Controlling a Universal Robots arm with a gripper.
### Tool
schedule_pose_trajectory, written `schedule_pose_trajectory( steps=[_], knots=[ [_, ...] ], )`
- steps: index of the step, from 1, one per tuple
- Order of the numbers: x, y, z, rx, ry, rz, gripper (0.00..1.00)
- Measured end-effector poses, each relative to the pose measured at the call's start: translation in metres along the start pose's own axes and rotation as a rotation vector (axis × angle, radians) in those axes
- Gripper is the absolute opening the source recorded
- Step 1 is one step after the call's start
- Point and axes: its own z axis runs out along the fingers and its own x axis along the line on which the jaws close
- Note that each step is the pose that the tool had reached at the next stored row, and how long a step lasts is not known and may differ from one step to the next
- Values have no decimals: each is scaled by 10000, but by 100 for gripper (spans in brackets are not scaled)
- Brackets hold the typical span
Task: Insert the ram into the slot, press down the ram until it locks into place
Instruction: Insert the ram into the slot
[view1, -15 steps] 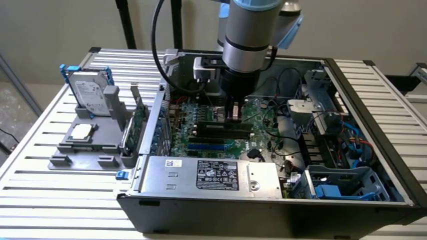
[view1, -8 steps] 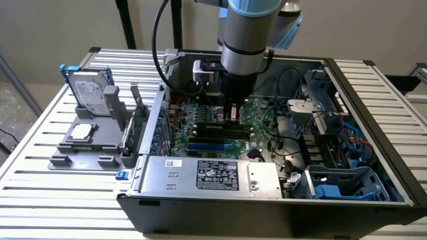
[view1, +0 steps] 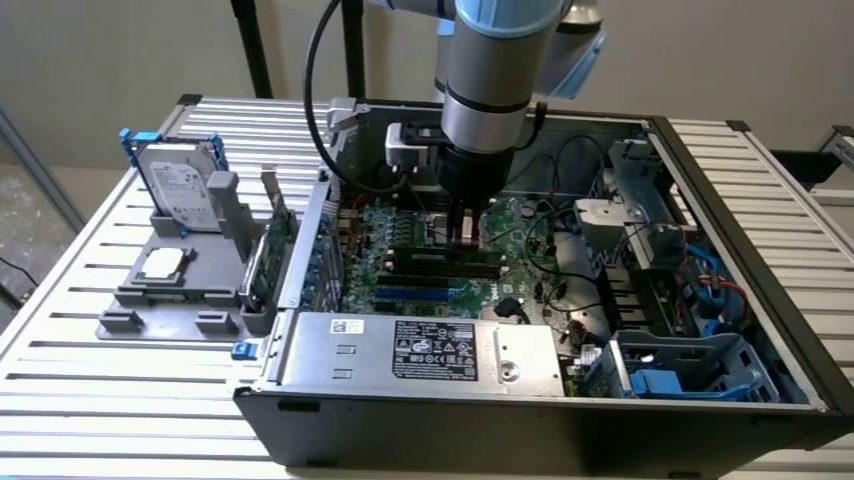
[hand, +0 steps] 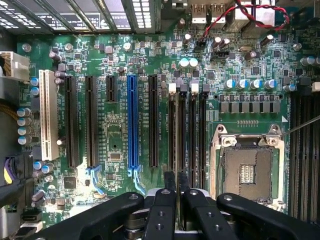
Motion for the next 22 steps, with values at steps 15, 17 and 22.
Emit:
schedule_pose_trajectory(
  steps=[15, 17, 22],
  knots=[
    [-4, -1, 25, 7, 87, 1, 13],
    [-8, -1, 32, 7, 89, -1, 13],
    [-22, -2, 45, 8, 88, -7, 13]
  ],
)
